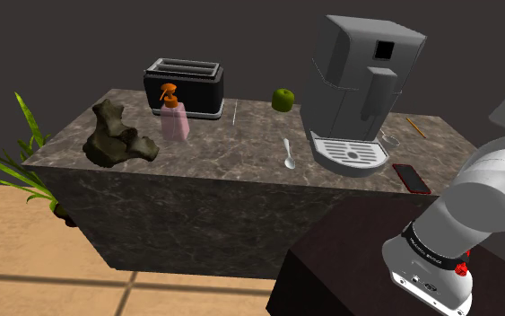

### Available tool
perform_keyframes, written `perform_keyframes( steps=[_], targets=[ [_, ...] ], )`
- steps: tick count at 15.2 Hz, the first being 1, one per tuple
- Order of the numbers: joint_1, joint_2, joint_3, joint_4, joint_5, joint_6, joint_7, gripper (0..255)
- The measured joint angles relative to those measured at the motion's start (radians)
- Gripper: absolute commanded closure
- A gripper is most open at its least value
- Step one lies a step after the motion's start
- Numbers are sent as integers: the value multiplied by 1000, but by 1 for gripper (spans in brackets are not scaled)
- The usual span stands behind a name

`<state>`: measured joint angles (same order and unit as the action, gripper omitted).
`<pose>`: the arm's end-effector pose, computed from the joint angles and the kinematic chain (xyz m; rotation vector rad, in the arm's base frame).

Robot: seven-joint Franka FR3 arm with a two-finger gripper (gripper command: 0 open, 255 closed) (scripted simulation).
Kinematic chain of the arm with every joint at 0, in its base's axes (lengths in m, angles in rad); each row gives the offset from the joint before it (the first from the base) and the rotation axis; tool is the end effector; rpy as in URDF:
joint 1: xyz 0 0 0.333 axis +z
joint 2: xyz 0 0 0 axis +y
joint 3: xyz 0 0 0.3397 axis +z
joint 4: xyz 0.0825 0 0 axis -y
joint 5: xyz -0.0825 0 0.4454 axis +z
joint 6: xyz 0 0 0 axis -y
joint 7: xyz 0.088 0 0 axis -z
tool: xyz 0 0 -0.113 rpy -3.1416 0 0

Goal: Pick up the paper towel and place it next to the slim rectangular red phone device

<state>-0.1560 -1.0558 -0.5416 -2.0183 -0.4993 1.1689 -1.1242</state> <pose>0.0606 -0.3281 0.7236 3.0254 0.6614 0.1045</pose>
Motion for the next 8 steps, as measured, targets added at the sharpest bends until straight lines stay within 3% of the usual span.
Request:
perform_keyframes(
  steps=[8],
  targets=[
    [-17, -61, -48, -97, -50, 51, -17, 255]
  ],
)
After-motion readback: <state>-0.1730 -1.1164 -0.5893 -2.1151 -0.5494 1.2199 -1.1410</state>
